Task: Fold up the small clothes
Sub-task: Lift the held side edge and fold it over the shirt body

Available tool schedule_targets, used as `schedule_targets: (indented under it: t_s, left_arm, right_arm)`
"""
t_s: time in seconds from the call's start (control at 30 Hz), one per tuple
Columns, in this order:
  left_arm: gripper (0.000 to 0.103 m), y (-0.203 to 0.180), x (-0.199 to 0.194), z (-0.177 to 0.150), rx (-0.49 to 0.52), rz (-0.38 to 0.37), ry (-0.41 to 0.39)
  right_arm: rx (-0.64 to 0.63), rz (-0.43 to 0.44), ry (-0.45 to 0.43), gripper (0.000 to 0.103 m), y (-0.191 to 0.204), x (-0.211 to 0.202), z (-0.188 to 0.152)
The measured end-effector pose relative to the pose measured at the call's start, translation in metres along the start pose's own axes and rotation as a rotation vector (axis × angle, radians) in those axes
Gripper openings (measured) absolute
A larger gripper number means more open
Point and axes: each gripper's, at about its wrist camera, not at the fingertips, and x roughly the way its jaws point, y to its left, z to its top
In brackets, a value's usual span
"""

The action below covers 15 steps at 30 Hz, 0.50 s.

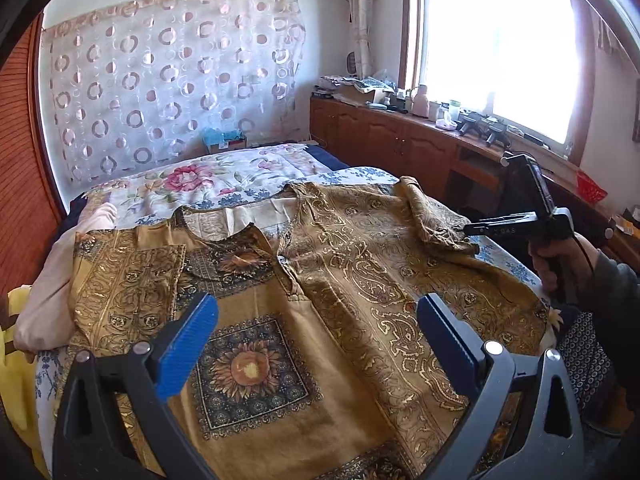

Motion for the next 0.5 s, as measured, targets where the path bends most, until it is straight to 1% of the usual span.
schedule_targets:
  t_s: [0.13, 0.2, 0.23, 0.27, 0.3, 0.33, 0.43, 0.5]
  left_arm:
    - [0.1, -0.001, 0.003, -0.002, -0.005, 0.001, 0.008]
    - [0.1, -0.002, 0.002, -0.003, -0.009, 0.0, 0.008]
    - [0.1, -0.003, 0.002, -0.004, -0.01, 0.0, 0.008]
    - [0.1, -0.002, 0.002, -0.004, -0.01, 0.002, 0.01]
    - [0.1, -0.002, 0.002, -0.005, -0.011, 0.003, 0.014]
    - [0.1, -0.002, 0.002, -0.005, -0.012, 0.002, 0.014]
    - [0.1, 0.0, 0.002, -0.006, -0.019, 0.002, 0.014]
    - [0.1, 0.001, 0.002, -0.008, -0.026, 0.004, 0.015]
  right_arm:
    - [-0.002, 0.006, 0.012, 0.051, -0.005, 0.011, 0.005]
    - [0.003, 0.009, 0.005, 0.046, -0.006, 0.013, 0.01]
    - [0.0, 0.014, 0.0, 0.036, -0.006, 0.013, 0.012]
    - [-0.004, -0.001, -0.008, 0.024, -0.006, 0.013, 0.013]
    - [-0.018, -0.039, -0.019, 0.018, -0.004, 0.012, 0.015]
    - [-0.033, -0.058, -0.033, 0.005, -0.002, 0.011, 0.016]
    - [-0.045, -0.067, -0.103, 0.003, 0.003, -0.001, 0.018]
    - [-0.057, -0.034, -0.137, 0.002, 0.009, -0.01, 0.022]
